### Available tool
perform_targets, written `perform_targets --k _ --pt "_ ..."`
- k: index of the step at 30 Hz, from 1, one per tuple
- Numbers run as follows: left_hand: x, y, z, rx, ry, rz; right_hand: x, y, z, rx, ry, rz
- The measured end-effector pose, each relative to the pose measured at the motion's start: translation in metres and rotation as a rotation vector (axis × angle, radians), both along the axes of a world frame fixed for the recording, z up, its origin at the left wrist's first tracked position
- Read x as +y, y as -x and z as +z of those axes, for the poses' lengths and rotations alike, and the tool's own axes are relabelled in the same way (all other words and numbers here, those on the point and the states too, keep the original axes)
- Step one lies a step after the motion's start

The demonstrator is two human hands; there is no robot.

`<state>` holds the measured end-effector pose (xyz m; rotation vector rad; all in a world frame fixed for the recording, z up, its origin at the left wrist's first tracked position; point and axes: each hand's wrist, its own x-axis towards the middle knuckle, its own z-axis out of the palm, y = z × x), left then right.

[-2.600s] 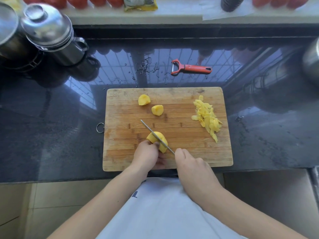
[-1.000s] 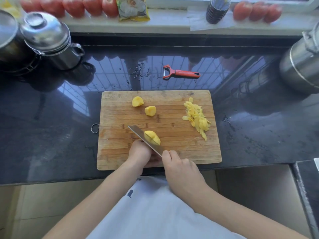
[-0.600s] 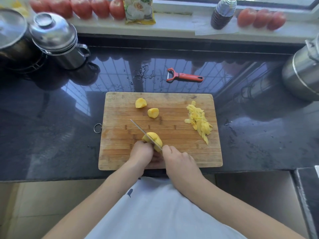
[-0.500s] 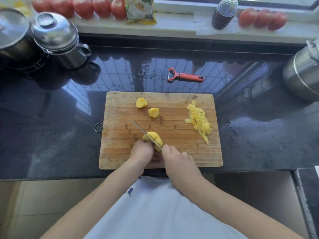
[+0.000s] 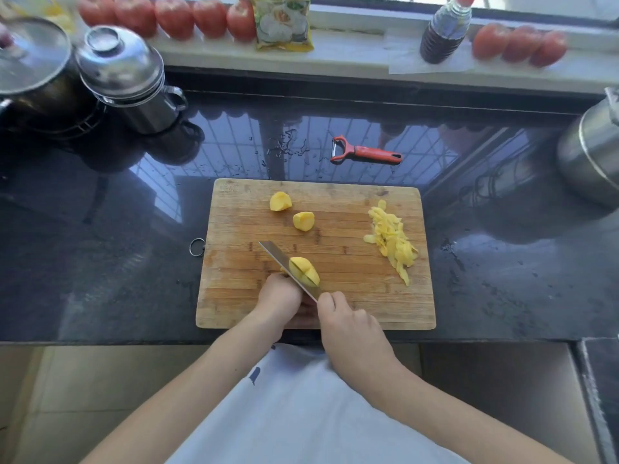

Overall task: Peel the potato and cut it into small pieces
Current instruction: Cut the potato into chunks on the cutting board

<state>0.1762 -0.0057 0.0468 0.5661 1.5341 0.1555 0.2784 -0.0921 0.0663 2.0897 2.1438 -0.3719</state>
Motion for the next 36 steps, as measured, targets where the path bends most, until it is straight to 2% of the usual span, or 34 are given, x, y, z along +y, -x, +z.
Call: perform_targets --k 12,36 --pt "0.001 0.004 -0.004 -0.022 0.011 0.017 -0.005 0.002 -0.007 -0.052 -0.177 0.038" --pt "0.002 0.002 -0.006 -0.036 0.009 -0.002 -0.009 -0.003 -0.016 0.000 -0.180 0.027"
